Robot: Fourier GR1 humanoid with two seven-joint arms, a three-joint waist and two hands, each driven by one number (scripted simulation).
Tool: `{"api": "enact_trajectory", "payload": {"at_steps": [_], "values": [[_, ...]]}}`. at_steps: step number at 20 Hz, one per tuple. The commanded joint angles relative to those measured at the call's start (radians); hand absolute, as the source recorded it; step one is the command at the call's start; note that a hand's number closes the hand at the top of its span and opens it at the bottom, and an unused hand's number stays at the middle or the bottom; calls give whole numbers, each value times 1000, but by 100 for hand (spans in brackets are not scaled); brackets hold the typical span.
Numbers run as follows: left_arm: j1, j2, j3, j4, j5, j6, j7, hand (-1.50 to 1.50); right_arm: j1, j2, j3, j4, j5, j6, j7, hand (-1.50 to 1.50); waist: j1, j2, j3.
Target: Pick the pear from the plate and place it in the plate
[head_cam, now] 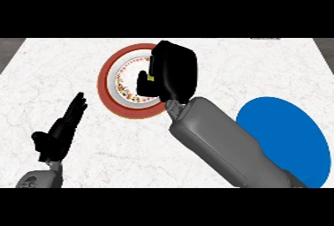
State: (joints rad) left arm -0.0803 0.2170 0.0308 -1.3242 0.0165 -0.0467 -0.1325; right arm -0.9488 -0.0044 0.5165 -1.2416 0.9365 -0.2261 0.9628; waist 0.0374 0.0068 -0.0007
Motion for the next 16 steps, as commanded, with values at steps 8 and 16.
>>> {"api": "enact_trajectory", "payload": {"at_steps": [8, 16], "values": [[-22, -1, -16, 5, -9, -27, 4, 0, -177, 4, 40, 380, -202, -438, 8, 150, 48, 12, 0], [-72, -26, -35, 17, -29, -11, 23, 0, -226, 4, 56, 582, -401, -530, -15, -150, 71, 23, -1]]}}
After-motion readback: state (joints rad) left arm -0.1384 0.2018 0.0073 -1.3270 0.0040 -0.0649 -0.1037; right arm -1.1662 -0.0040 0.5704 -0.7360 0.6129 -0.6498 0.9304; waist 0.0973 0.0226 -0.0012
